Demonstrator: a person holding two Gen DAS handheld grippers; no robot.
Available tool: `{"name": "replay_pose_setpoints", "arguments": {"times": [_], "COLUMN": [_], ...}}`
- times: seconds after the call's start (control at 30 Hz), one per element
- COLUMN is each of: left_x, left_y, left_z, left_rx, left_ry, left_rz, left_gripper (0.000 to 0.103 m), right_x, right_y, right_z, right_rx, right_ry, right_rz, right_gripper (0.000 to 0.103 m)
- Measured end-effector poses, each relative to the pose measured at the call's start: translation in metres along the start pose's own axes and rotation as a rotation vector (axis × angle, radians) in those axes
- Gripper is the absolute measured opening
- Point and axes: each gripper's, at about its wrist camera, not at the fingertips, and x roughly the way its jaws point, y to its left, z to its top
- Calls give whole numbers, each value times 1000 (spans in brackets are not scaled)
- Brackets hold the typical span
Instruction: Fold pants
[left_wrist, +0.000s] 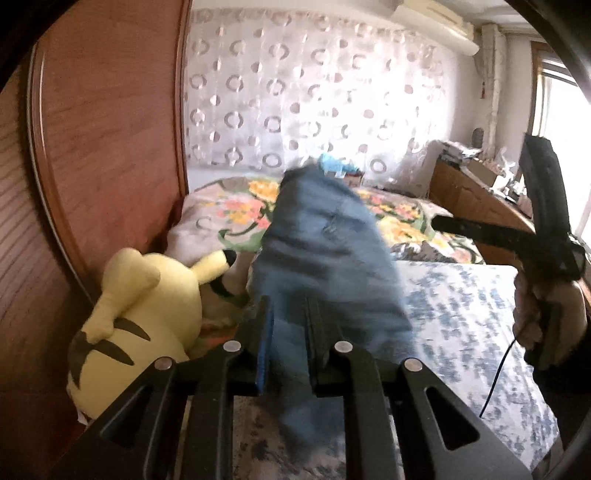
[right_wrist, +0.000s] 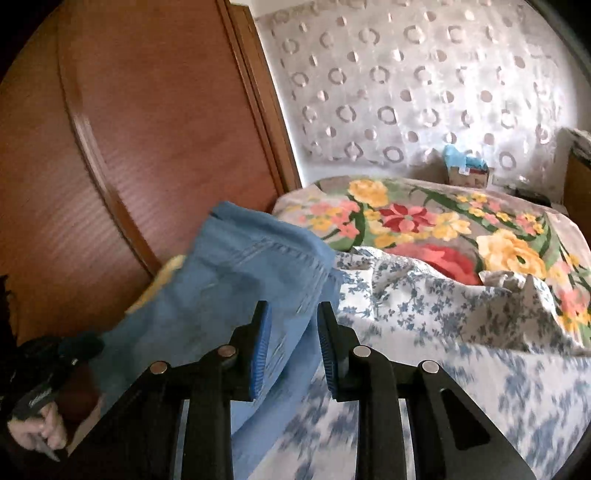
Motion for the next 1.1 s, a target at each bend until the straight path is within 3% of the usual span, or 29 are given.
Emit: {"name": "replay_pose_setpoints", "arguments": {"times": [0.3, 0.57, 0.67, 0.73, 0.87, 0.97, 1.03, 1.1], "left_x": [-68, -108, -117, -124, -134, -141, -147, -151], "left_y": [-55, -100, -114, -123, -139, -147, -152, -159], "left_z": [-5, -20, -26, -31, -40, -46, -50, -52], "left_rx": [59, 98, 122, 138, 153, 156, 157, 160], "left_ry": [-78, -122, -132, -142, -147, -156, -166, -168], "left_rz": [-19, -64, -73, -83, -116, -137, -153, -164], "left_gripper": [17, 24, 35, 48, 52, 63, 78, 83], "right_x": [-92, -140, -153, -166, -183, -199, -209, -217], "right_y": [15, 19, 18, 23, 30, 39, 44, 48], "right_z": [-55, -102, -115, -124, -140, -152, -159, -165], "right_rx": [-73, -88, -62, -55, -40, -45, -34, -26], "right_ry": [-91, -151, -167, -182, -199, -216, -227, -234], "right_rz": [-36, -107, -126, -147, -177, -214, -220, -229], "right_gripper": [27, 27, 27, 27, 27, 31, 33, 35]}}
